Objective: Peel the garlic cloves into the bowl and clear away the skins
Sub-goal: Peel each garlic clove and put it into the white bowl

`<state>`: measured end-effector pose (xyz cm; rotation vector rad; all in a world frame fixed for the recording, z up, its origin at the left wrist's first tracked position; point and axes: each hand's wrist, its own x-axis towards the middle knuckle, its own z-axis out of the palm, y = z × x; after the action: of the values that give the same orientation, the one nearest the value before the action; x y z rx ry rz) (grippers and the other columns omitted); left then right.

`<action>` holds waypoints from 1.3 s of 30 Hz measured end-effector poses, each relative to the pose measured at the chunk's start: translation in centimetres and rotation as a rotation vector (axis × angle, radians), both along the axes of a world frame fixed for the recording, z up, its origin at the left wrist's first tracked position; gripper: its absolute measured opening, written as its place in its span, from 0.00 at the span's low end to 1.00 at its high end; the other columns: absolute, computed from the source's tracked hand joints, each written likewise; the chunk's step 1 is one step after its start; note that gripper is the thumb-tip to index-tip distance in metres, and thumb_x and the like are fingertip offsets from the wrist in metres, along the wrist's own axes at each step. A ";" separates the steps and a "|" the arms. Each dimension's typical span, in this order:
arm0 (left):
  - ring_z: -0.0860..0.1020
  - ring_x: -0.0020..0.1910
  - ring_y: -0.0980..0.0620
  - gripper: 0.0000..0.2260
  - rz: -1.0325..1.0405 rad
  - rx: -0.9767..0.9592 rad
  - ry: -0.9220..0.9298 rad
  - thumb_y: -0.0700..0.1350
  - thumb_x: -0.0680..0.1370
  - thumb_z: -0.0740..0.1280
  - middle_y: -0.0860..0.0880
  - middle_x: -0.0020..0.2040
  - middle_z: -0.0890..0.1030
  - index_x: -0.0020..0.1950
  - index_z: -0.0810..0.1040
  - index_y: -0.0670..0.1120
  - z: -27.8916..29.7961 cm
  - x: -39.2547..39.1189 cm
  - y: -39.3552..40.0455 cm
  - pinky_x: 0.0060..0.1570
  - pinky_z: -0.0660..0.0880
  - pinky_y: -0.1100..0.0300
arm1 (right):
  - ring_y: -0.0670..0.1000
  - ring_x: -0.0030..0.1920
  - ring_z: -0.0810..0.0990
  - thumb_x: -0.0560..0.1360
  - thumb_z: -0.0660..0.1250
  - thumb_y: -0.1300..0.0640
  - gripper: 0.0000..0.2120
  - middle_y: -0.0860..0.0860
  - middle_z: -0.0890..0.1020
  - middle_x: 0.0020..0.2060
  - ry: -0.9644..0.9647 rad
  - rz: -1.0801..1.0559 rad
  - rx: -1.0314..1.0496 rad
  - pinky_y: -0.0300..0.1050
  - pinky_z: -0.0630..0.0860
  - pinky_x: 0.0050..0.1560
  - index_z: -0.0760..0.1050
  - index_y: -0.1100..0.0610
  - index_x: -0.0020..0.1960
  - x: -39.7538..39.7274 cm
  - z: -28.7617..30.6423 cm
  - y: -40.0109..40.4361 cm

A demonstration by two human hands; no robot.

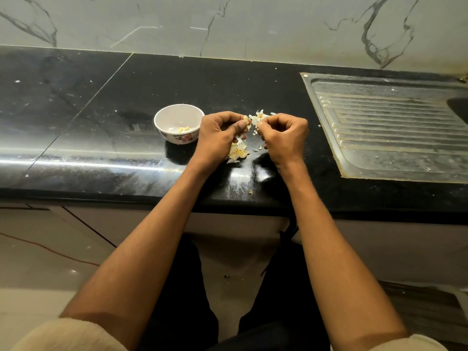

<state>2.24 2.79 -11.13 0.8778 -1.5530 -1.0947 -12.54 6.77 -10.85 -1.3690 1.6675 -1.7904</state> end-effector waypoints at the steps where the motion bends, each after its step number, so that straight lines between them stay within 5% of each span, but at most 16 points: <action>1: 0.79 0.37 0.54 0.04 0.000 0.001 -0.003 0.37 0.80 0.71 0.50 0.38 0.85 0.51 0.86 0.40 0.0 0.0 0.0 0.38 0.75 0.61 | 0.48 0.29 0.80 0.69 0.72 0.63 0.08 0.47 0.82 0.27 0.020 -0.013 0.005 0.45 0.79 0.33 0.83 0.54 0.33 0.0 0.0 0.0; 5: 0.79 0.36 0.56 0.05 0.012 0.006 -0.014 0.37 0.80 0.70 0.50 0.38 0.85 0.51 0.86 0.40 -0.1 -0.1 0.0 0.37 0.74 0.64 | 0.55 0.31 0.81 0.72 0.71 0.59 0.10 0.51 0.82 0.27 0.125 -0.090 0.024 0.51 0.78 0.34 0.82 0.59 0.32 0.0 0.0 -0.1; 12: 0.80 0.36 0.56 0.03 0.042 -0.051 -0.104 0.38 0.77 0.74 0.48 0.39 0.85 0.49 0.85 0.38 -0.1 -0.2 0.2 0.42 0.79 0.60 | 0.46 0.33 0.80 0.66 0.72 0.65 0.05 0.47 0.82 0.33 0.352 -0.156 0.052 0.47 0.81 0.36 0.81 0.56 0.37 0.0 -0.2 -0.1; 18: 0.81 0.35 0.56 0.03 0.049 -0.083 -0.134 0.38 0.78 0.74 0.46 0.40 0.85 0.48 0.85 0.38 0.1 -0.1 0.5 0.41 0.80 0.59 | 0.50 0.33 0.78 0.70 0.75 0.56 0.10 0.48 0.79 0.33 0.396 -0.198 0.072 0.52 0.79 0.37 0.76 0.55 0.35 0.1 -0.3 -0.4; 20: 0.80 0.35 0.56 0.04 0.052 -0.083 -0.133 0.39 0.78 0.73 0.45 0.39 0.85 0.48 0.85 0.38 0.1 -0.1 0.5 0.42 0.80 0.56 | 0.50 0.38 0.80 0.71 0.76 0.59 0.04 0.49 0.82 0.38 0.406 -0.175 0.087 0.53 0.80 0.39 0.81 0.54 0.40 -0.2 -0.5 -0.6; 23: 0.80 0.34 0.56 0.04 0.053 -0.081 -0.145 0.39 0.78 0.73 0.44 0.39 0.85 0.47 0.85 0.38 0.1 -0.2 0.5 0.42 0.80 0.56 | 0.50 0.46 0.82 0.71 0.72 0.66 0.19 0.47 0.84 0.49 0.401 -0.143 0.123 0.52 0.82 0.44 0.86 0.48 0.56 -0.2 -0.7 -0.5; 25: 0.80 0.34 0.56 0.04 0.052 -0.086 -0.150 0.39 0.78 0.73 0.46 0.38 0.84 0.46 0.85 0.39 0.1 -0.2 0.5 0.41 0.79 0.59 | 0.49 0.45 0.82 0.72 0.73 0.63 0.18 0.47 0.83 0.50 0.370 -0.136 0.113 0.51 0.82 0.45 0.85 0.46 0.58 0.0 -0.5 -0.4; 31: 0.81 0.35 0.56 0.03 0.045 -0.100 -0.158 0.39 0.78 0.73 0.47 0.39 0.85 0.47 0.86 0.41 0.1 -0.1 0.6 0.41 0.80 0.59 | 0.44 0.39 0.85 0.72 0.75 0.57 0.06 0.46 0.87 0.43 0.151 -0.035 -0.032 0.45 0.83 0.43 0.88 0.53 0.48 0.4 0.3 0.1; 39: 0.81 0.36 0.55 0.04 0.054 -0.084 -0.141 0.38 0.78 0.73 0.44 0.41 0.86 0.49 0.86 0.39 0.1 0.0 0.4 0.42 0.80 0.58 | 0.46 0.35 0.83 0.71 0.75 0.61 0.02 0.46 0.85 0.37 0.188 0.007 -0.088 0.41 0.80 0.37 0.87 0.56 0.41 0.5 0.0 0.2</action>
<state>2.21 3.24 -11.01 0.9513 -1.6686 -0.9393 -11.99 7.00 -10.81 -1.6244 1.6903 -1.7990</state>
